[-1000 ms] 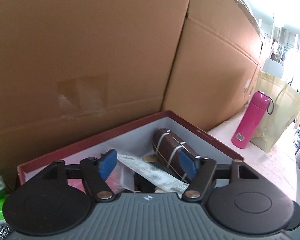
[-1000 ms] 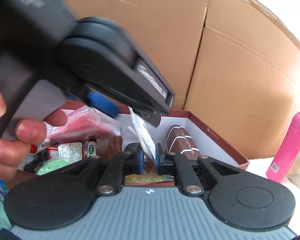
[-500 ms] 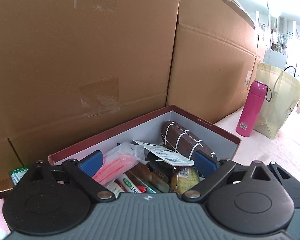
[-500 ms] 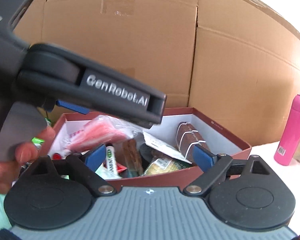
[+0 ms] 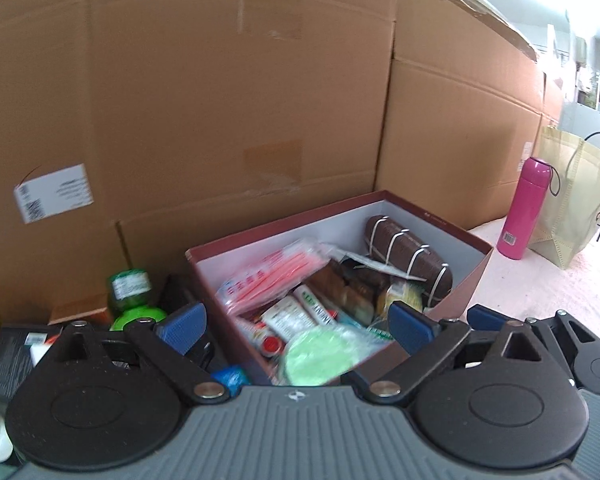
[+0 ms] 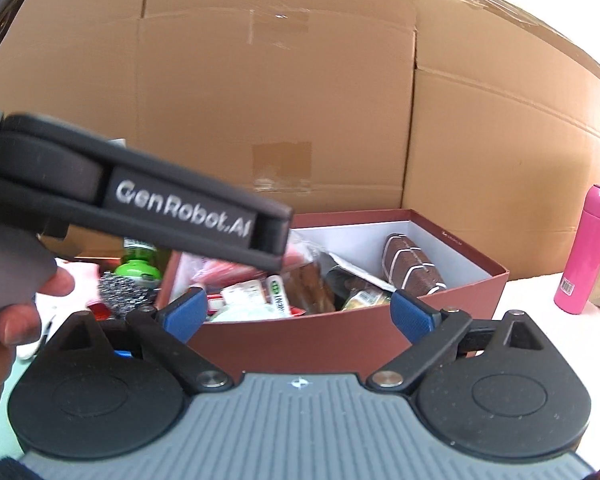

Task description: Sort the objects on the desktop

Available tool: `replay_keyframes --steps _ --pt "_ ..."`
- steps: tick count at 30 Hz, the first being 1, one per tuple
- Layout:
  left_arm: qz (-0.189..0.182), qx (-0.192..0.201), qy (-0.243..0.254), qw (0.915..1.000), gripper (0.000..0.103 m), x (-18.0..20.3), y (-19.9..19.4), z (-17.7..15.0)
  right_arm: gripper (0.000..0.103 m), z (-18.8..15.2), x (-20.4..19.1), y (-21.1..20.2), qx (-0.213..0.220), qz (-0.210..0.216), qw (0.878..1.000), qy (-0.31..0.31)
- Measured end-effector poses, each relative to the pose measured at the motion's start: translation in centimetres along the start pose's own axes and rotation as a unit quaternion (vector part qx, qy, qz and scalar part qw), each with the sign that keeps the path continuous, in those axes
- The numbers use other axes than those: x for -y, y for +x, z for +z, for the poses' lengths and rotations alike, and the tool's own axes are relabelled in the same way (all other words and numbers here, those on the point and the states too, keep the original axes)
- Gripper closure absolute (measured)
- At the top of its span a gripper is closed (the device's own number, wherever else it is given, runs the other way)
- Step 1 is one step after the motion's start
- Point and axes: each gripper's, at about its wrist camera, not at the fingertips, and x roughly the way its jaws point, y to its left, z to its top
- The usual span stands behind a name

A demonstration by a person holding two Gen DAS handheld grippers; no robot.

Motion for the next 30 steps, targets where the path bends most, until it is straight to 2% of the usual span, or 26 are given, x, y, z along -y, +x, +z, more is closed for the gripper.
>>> replay_keyframes --steps 11,22,27,30 --pt "0.026 -0.011 -0.052 0.9983 0.003 -4.5 -4.8 -5.2 0.007 -1.2 -4.2 -2.8 -0.017 0.056 0.998 -0.029" --pt "0.064 -0.053 -0.119 0.9895 0.003 -11.4 -6.8 -11.9 0.007 -4.4 -10.6 -3.0 -0.073 0.147 0.985 -0.056" --pt "0.077 -0.058 -0.15 0.9839 0.003 -14.1 -6.8 -13.1 0.008 -5.3 -12.9 -2.2 -0.086 0.173 0.978 -0.073" --pt "0.075 -0.051 -0.157 0.9834 0.004 -15.1 -6.7 -13.1 0.009 -5.5 -14.0 -1.9 -0.086 0.186 0.975 -0.081"
